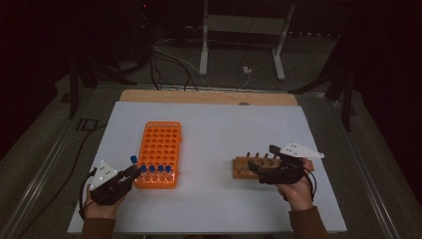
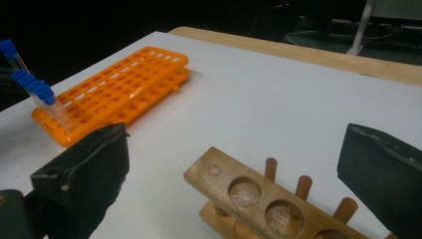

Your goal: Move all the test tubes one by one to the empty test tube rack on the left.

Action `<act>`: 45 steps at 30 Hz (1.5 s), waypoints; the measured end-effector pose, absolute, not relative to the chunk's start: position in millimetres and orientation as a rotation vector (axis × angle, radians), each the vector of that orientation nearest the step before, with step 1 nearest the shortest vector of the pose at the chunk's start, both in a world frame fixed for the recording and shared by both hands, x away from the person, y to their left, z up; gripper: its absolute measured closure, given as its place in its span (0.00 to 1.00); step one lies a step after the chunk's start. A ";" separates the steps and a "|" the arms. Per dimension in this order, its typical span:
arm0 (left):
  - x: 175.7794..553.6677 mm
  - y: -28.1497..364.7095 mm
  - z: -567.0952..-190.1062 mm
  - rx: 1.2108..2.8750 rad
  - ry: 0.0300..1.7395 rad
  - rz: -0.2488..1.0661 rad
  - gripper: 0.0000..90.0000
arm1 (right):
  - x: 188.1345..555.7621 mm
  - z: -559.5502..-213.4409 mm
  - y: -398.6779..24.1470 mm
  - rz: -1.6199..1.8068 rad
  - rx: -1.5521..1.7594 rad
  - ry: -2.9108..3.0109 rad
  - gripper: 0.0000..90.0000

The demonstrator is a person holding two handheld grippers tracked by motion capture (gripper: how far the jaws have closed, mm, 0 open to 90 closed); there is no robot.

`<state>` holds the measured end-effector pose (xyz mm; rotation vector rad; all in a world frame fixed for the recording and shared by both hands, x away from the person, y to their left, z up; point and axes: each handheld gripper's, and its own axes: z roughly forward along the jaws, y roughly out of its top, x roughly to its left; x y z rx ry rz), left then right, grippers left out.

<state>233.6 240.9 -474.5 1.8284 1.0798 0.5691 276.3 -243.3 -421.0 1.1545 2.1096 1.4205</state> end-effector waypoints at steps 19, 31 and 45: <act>235.5 233.4 -487.9 1.979 1.104 0.581 0.87 | 271.2 -431.5 -254.1 1.424 1.186 2.096 0.00; 227.6 250.4 -477.3 1.846 1.104 0.573 0.57 | 263.4 -441.6 -269.1 1.363 1.159 2.042 0.00; 215.6 272.2 -453.5 1.584 1.140 0.679 0.21 | 253.7 -452.1 -294.2 1.378 1.135 1.932 0.00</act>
